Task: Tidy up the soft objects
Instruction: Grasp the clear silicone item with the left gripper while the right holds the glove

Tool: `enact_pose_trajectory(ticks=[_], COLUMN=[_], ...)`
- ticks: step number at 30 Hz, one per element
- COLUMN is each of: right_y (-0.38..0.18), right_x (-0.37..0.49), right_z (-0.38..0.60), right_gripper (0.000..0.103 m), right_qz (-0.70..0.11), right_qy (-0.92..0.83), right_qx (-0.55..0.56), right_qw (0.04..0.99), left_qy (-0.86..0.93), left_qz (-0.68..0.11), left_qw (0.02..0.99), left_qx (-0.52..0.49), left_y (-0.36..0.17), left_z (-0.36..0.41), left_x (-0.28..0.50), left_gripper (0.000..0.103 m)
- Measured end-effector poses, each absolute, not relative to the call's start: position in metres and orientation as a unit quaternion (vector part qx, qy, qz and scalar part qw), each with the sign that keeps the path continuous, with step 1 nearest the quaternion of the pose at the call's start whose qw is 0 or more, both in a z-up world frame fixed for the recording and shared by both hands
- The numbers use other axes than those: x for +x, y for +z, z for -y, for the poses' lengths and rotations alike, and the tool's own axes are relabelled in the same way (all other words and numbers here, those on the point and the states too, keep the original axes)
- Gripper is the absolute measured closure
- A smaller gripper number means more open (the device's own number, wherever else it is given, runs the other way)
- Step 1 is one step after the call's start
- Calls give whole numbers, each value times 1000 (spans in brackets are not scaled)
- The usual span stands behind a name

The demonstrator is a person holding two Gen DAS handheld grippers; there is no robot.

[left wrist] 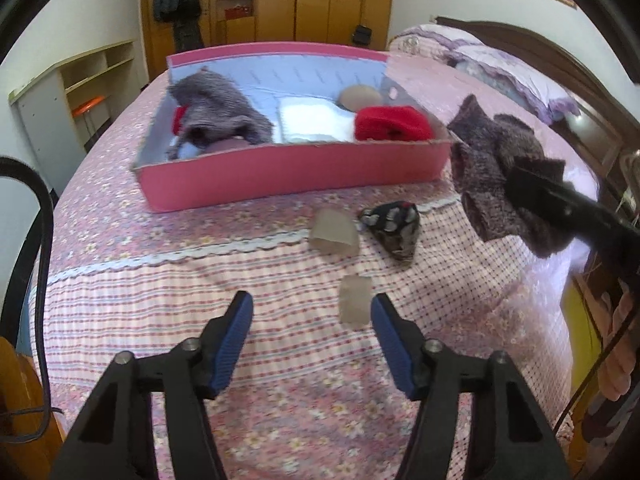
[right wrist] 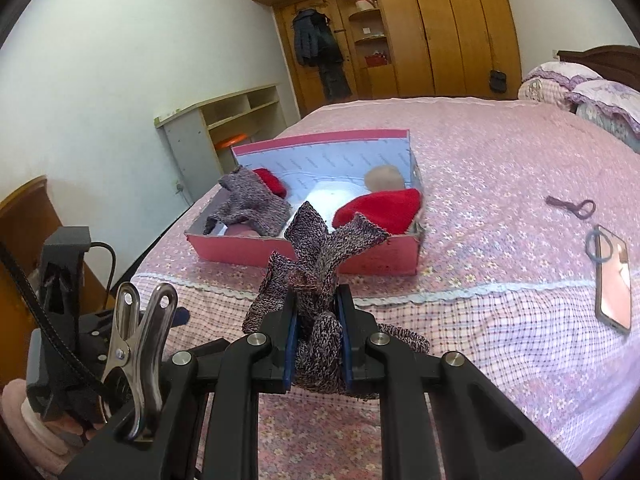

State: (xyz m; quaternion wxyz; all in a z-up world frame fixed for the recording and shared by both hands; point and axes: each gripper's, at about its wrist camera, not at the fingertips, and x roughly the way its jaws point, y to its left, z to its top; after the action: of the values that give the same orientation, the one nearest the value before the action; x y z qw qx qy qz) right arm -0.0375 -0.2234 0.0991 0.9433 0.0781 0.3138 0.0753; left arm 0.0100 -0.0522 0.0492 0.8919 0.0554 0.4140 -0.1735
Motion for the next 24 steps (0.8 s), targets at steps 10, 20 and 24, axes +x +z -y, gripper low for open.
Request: enact_pose_trajectory(ticks=[10,20,24], right_y=[89,83,82], right_x=[-37,-35,-35], right_z=[240,244,245], right_gripper=[85,85,85], right_qz=[-315,-318,-317], right_qy=[70,71,71], right_qx=[97,109,112], right_qw=[942,939,939], left_qy=[-197,-211,-222], left_qz=[-431,-426,-426], left_qw=[878,875,872], left_qx=[75,94,93], left_y=[28,21,21], left_z=[85,105,111], left_x=[18,21,20], left_gripper=[58,85,90])
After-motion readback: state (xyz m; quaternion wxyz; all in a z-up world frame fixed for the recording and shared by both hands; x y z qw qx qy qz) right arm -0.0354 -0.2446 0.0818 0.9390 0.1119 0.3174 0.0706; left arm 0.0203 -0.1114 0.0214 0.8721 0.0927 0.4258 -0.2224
